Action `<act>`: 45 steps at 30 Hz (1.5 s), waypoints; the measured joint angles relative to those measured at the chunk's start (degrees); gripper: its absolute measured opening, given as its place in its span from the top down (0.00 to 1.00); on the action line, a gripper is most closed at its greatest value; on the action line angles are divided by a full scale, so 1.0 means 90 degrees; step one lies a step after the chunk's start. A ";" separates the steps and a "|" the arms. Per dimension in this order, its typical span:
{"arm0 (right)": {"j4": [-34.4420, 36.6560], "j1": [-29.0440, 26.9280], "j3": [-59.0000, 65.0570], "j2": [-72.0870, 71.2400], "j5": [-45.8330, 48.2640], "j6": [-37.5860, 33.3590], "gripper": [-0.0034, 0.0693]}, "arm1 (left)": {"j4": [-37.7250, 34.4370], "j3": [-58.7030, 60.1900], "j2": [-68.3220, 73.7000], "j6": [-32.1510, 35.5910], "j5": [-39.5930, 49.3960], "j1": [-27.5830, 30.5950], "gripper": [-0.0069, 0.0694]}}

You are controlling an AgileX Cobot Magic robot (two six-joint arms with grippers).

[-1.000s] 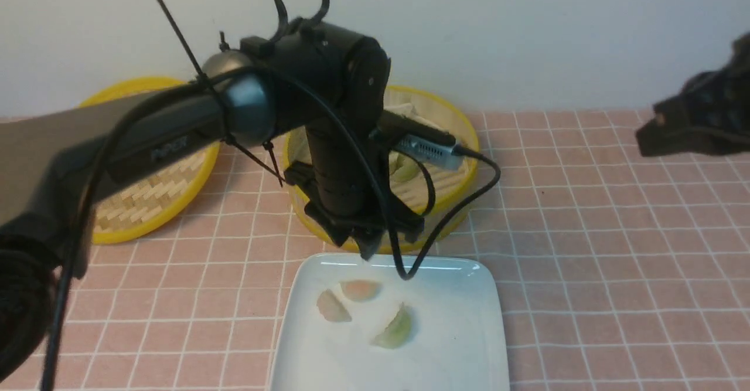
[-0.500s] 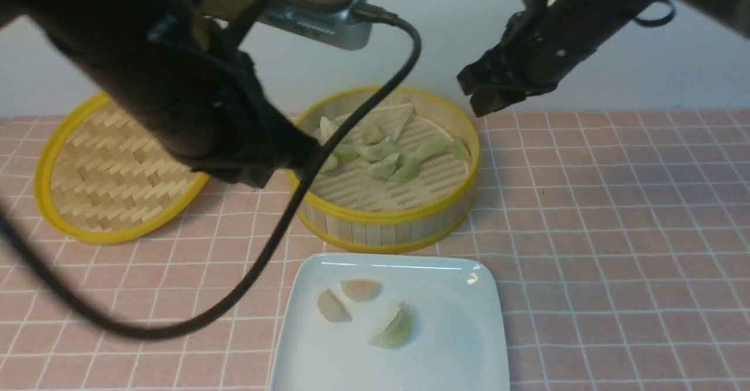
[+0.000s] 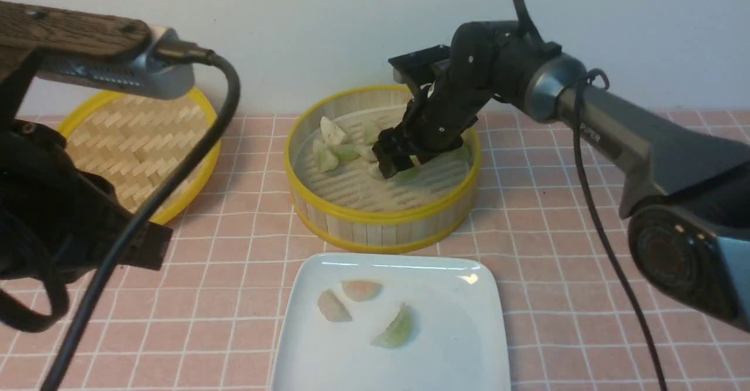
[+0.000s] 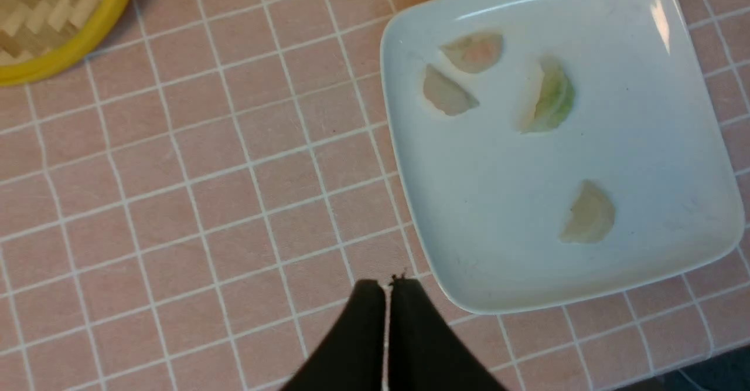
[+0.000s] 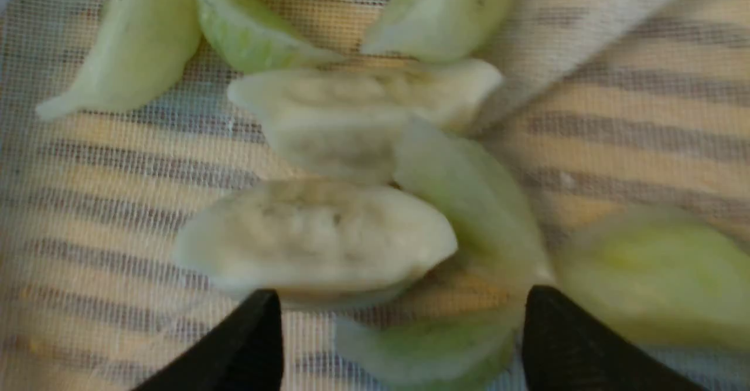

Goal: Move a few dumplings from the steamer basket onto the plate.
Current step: Use the right arm to grab a dumpling from inside the steamer, then use the right arm to put the dumpling into the plate

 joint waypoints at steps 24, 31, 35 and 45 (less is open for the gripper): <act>-0.0451 0.0042 -0.0243 -0.0232 0.0967 0.0194 0.52 | 0.0113 0.0000 -0.0206 -0.0042 0.0000 0.0000 0.92; -0.0526 0.0042 -0.0231 -0.1207 0.1034 0.0144 0.52 | 0.0113 0.0000 -0.0206 -0.0042 0.0000 0.0000 0.92; -0.0526 0.0042 0.0191 -0.2011 0.1039 0.0157 0.52 | 0.0113 0.0000 -0.0206 -0.0036 0.0000 0.0000 0.92; 0.0433 0.0042 0.4454 -0.4547 0.1012 -0.0028 0.52 | 0.0113 0.0000 -0.0206 -0.0006 0.0000 0.0000 0.92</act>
